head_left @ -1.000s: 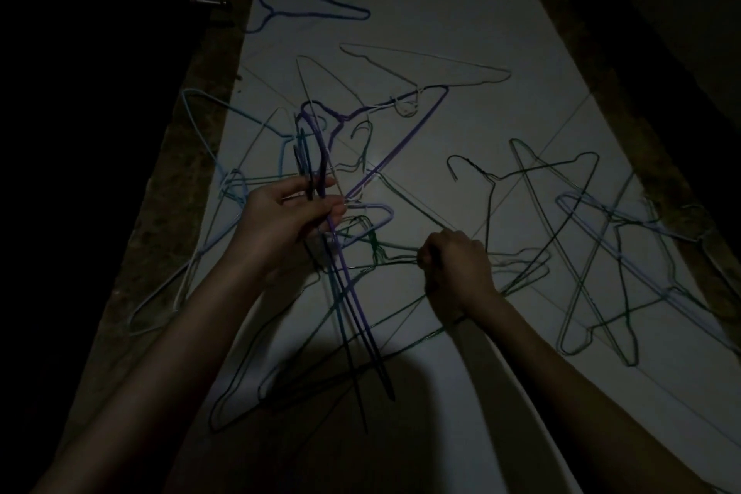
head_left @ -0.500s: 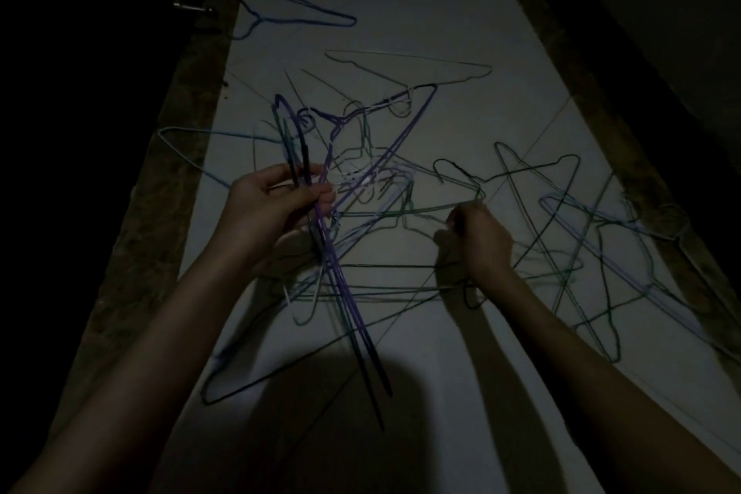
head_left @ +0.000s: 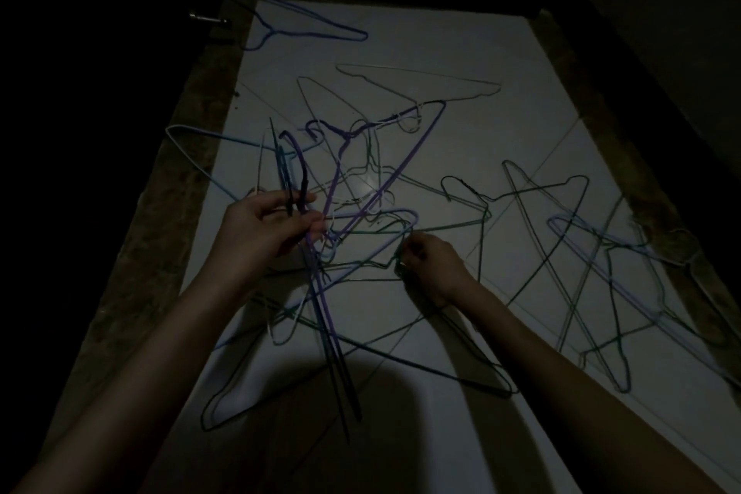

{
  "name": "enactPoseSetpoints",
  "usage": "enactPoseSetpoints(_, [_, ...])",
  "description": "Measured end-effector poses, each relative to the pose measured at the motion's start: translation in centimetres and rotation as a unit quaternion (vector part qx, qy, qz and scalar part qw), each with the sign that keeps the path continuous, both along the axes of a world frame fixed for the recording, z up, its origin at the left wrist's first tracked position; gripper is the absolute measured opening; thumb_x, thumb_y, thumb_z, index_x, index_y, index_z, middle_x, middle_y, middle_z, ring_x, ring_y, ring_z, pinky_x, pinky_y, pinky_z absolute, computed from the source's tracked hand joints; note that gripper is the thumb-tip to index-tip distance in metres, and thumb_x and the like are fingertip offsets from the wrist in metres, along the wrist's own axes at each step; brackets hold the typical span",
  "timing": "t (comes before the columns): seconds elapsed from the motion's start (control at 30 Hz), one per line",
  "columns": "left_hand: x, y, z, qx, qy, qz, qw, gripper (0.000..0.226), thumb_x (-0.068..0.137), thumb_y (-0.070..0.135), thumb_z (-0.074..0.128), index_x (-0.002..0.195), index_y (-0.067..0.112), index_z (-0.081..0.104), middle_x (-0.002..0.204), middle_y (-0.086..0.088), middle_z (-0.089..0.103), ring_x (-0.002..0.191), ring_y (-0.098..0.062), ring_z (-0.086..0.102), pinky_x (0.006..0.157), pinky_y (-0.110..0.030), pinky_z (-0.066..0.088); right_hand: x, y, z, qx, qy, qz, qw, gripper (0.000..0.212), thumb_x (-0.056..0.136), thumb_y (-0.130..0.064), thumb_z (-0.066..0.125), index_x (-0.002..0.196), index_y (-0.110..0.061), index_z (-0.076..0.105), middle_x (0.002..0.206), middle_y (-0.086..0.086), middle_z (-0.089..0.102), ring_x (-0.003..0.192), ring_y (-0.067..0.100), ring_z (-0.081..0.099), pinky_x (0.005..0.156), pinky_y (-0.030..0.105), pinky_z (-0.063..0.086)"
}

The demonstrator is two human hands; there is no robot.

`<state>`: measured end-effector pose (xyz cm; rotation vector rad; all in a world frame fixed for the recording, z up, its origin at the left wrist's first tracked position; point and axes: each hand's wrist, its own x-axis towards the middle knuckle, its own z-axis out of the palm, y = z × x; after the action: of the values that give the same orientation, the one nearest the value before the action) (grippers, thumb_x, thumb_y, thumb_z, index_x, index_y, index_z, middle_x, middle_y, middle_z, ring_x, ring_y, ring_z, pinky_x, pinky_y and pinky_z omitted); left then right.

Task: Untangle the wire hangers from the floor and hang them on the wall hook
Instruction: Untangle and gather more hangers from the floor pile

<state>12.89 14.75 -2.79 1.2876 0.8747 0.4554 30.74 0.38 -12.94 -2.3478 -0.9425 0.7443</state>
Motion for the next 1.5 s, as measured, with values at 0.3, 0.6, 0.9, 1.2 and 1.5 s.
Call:
enactPoseSetpoints(0.3, [0.8,1.7,0.3,-0.004,0.010,-0.006,1.000,0.017,0.082,-0.002,0.064,0.094,0.010,0.066,0.072,-0.006,0.072,0.062,-0.010,0.069,0.056,-0.015,0.052,-0.1,7.7,0.3,0.073,0.052,0.039,0.995,0.037,0.095,-0.013,0.048,0.132,-0.013,0.047,0.110,0.006,0.057,0.100,0.018,0.056,0.070,0.016,0.035])
enactPoseSetpoints(0.6, [0.7,2.0,-0.7,-0.039,-0.003,0.018,0.999,0.016,0.084,-0.004,0.061,0.091,0.009,0.066,0.076,-0.008,0.074,0.073,-0.017,0.071,0.067,-0.021,0.057,0.6,5.0,0.7,0.023,-0.044,0.017,0.999,0.033,0.097,-0.027,0.043,0.081,-0.006,0.063,0.080,0.010,0.062,0.073,0.020,0.055,0.059,0.026,0.033])
enactPoseSetpoints(0.9, [1.9,0.0,-0.4,-0.043,0.005,-0.010,0.999,0.016,0.082,-0.003,0.064,0.090,0.011,0.067,0.078,-0.010,0.073,0.072,-0.020,0.068,0.069,-0.022,0.058,-1.3,-5.1,-0.6,-0.029,0.017,-0.044,0.998,0.030,0.080,-0.021,0.069,0.055,-0.019,0.052,0.057,-0.005,0.059,0.052,0.001,0.053,0.052,0.012,0.040])
enactPoseSetpoints(1.2, [2.2,-1.5,-1.0,-0.028,0.032,-0.022,0.999,0.022,0.080,-0.004,0.066,0.102,0.002,0.066,0.083,-0.016,0.072,0.071,-0.019,0.069,0.065,-0.020,0.057,-2.6,-8.9,0.7,-0.156,0.085,0.087,0.980,0.034,0.080,-0.035,0.069,0.051,-0.028,0.052,0.053,-0.010,0.053,0.052,-0.002,0.048,0.058,0.020,0.041])
enactPoseSetpoints(1.5, [1.9,-2.1,-0.5,-0.045,0.005,-0.012,0.999,0.020,0.081,-0.004,0.065,0.100,0.003,0.065,0.083,-0.015,0.072,0.070,-0.016,0.070,0.064,-0.019,0.056,-1.7,-5.5,-0.6,-0.066,-0.041,-0.132,0.988,0.017,0.089,-0.014,0.056,0.105,-0.008,0.052,0.101,0.008,0.051,0.093,0.023,0.053,0.071,0.025,0.040])
